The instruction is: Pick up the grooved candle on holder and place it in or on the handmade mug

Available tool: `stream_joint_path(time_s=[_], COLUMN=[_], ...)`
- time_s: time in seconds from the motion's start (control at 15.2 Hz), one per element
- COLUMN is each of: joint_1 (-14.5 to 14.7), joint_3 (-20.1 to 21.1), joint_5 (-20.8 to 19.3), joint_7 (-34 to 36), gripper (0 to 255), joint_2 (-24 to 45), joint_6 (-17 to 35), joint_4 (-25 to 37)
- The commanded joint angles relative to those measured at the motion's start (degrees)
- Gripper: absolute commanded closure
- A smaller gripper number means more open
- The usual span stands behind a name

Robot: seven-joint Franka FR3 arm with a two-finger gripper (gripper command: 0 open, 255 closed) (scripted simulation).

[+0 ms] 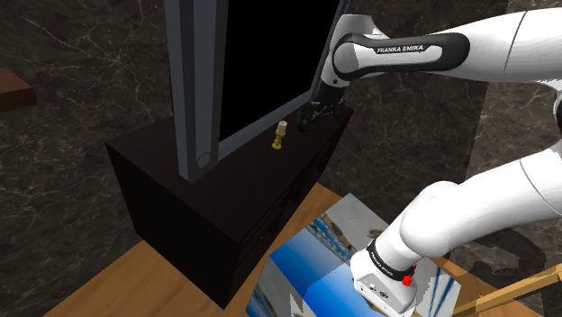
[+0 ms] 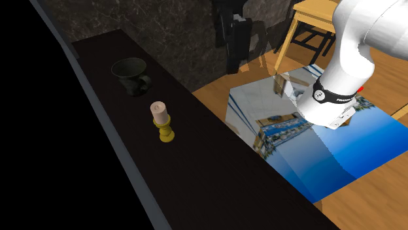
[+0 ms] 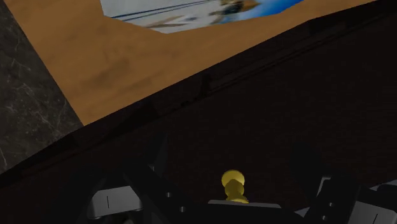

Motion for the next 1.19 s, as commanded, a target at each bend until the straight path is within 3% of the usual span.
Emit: stream_joint_path(time_s=[0.0,0.66,1.12], joint_1=[0.2,0.8,0.7], joint_3=[-0.2,-0.5,-0.4], joint_5=[0.6,4.5,4.9], joint_7=[0.0,-0.6,-0.8], gripper=[0,0,0], joint_2=[4.6,25.3,28.2], joint_6=[3.0,13.1,17.7], joint_4=[2.5,16.8,15.3])
